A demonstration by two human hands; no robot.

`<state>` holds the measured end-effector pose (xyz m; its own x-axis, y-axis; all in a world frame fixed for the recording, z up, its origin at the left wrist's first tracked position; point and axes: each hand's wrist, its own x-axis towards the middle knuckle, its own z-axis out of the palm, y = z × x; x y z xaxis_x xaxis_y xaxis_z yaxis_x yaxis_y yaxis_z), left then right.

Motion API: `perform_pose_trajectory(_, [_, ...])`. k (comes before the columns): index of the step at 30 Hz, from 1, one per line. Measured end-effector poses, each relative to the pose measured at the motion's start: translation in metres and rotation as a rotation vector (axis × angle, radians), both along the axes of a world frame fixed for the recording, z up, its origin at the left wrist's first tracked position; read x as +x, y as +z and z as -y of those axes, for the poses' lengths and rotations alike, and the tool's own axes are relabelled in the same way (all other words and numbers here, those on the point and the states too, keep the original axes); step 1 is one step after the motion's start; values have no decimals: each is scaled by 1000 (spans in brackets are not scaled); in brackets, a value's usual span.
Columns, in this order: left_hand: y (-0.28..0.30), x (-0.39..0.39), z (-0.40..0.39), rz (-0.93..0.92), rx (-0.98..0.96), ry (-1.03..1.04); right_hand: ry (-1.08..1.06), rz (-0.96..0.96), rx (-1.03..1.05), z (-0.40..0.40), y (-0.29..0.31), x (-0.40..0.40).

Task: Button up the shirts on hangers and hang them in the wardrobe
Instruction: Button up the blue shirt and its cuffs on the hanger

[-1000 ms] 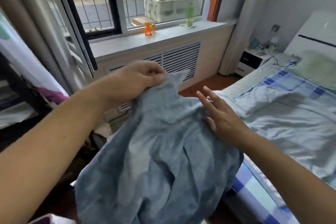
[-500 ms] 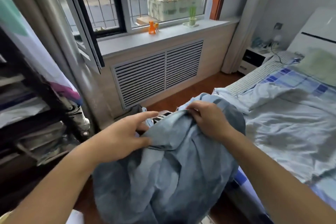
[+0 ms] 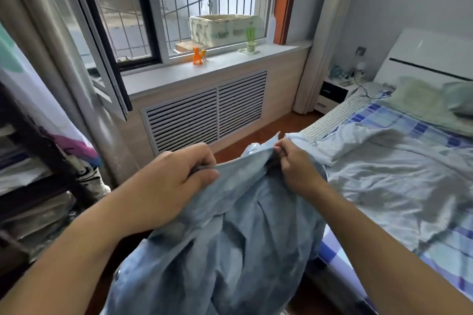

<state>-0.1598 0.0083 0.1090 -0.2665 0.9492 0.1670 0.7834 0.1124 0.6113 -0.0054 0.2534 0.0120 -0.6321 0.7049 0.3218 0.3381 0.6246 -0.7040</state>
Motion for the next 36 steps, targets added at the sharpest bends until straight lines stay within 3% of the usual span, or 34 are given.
perform_pose_trajectory(4, [-2,16,-11,97,-161,-73,-145,-90,94,-20,15,51])
perform_pose_trajectory(7, [-2,49,-24,117,-174,-163,-253,-77,201,-28,22,99])
perform_pose_trajectory(11, [7,123,-47,329,-119,-344,-436,-126,363,-41,35,173])
perform_pose_trajectory(18, [6,244,-104,461,38,-363,-649,-164,310,-48,39,327])
perform_pose_trajectory(22, [17,301,-139,259,50,-388,-726,-40,343,-48,49,431])
perform_pose_trajectory(27, [23,349,-238,-131,102,-343,-680,-25,413,-44,92,542])
perform_pose_trajectory(32, [68,410,-332,-190,320,-335,-693,-21,739,-44,146,602])
perform_pose_trajectory(34, [92,446,-382,-177,383,-315,-659,-18,645,-56,172,616])
perform_pose_trajectory(36, [113,488,-426,-167,452,-318,-641,-26,424,-66,193,625])
